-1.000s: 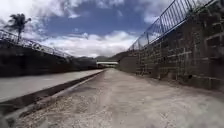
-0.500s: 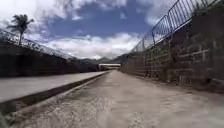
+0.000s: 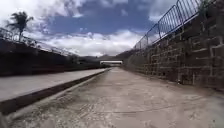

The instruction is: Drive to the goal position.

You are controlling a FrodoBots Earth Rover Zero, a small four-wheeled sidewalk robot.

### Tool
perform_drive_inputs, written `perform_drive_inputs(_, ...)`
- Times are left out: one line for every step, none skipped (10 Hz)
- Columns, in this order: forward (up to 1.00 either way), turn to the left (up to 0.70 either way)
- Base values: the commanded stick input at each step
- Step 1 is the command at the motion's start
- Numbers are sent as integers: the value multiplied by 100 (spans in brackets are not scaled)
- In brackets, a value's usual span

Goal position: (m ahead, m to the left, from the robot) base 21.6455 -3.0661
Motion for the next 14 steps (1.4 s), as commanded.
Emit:
perform_drive_inputs(100, -23)
perform_drive_inputs(100, -20)
perform_drive_inputs(100, -9)
perform_drive_inputs(100, 0)
perform_drive_inputs(100, 0)
perform_drive_inputs(100, 0)
perform_drive_inputs(100, 0)
perform_drive_inputs(100, 0)
perform_drive_inputs(100, 0)
perform_drive_inputs(100, 0)
perform_drive_inputs(100, 0)
perform_drive_inputs(100, 0)
perform_drive_inputs(100, 0)
perform_drive_inputs(100, 0)
